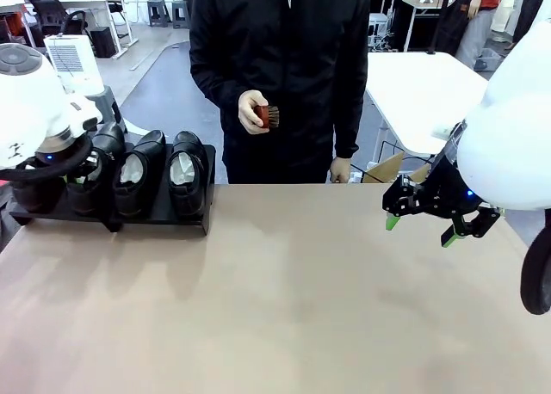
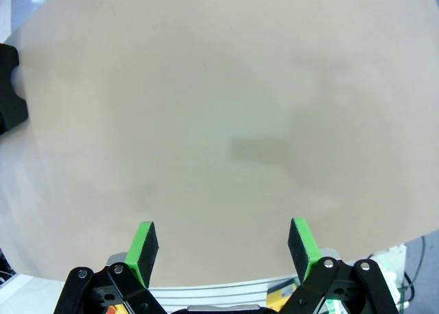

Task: Organize the shoes by placing them on the stand.
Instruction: Place the Shoe from the middle of the table onto the Shoes Stand.

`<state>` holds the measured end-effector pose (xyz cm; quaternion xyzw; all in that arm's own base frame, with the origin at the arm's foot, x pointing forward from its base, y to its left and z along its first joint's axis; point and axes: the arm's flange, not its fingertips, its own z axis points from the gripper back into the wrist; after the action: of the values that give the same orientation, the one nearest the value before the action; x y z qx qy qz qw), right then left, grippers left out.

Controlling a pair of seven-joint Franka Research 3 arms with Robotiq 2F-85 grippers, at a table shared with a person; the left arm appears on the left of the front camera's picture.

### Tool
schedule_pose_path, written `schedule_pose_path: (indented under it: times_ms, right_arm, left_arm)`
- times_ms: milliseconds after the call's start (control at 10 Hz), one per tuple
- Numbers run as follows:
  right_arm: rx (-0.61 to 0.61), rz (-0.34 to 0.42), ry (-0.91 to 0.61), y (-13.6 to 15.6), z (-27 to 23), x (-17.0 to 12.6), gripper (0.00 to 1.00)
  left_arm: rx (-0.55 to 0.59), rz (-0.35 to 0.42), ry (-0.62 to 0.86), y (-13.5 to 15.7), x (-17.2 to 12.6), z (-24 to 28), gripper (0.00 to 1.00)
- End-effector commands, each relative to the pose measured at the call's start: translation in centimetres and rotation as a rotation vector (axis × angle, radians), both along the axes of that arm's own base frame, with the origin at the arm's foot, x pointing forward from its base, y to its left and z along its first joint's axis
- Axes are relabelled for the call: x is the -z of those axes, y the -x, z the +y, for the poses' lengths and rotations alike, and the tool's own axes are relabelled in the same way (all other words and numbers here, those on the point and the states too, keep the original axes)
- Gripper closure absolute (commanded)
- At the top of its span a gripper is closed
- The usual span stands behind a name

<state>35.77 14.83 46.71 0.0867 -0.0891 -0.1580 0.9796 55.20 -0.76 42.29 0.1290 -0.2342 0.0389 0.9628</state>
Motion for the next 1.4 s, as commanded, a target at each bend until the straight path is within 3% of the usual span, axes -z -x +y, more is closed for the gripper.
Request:
schedule_pose_path:
  times_ms: [0, 200, 300, 900, 1100, 1200, 1300]
  right_arm:
    - [-0.010, 0.002, -0.014, 0.0, 0.0, -0.1, 0.00]
    - [-0.010, 0.002, -0.014, 0.0, 0.0, -0.1, 0.00]
    - [-0.010, 0.002, -0.014, 0.0, 0.0, -0.1, 0.00]
    - [-0.010, 0.002, -0.014, 0.0, 0.0, -0.1, 0.00]
    - [-0.010, 0.002, -0.014, 0.0, 0.0, -0.1, 0.00]
    - [-0.010, 0.002, -0.014, 0.0, 0.0, -0.1, 0.00]
    - [-0.010, 0.002, -0.014, 0.0, 0.0, -0.1, 0.00]
  left_arm:
    - [-0.041, -0.028, -0.045, -0.3, -0.1, -0.2, 0.43]
    - [-0.059, -0.055, -0.071, 0.1, -0.6, -0.3, 0.05]
    - [-0.060, -0.062, -0.080, 0.3, -1.2, -0.2, 0.00]
    - [0.001, -0.074, -0.059, 5.5, -6.7, -1.1, 0.00]
    - [-0.087, -0.093, -0.106, 6.8, -7.5, -0.1, 0.00]
    - [-0.017, -0.097, -0.068, 5.1, -6.9, -1.3, 0.00]
    - [-0.017, -0.097, -0.068, 5.1, -6.9, -1.3, 0.00]
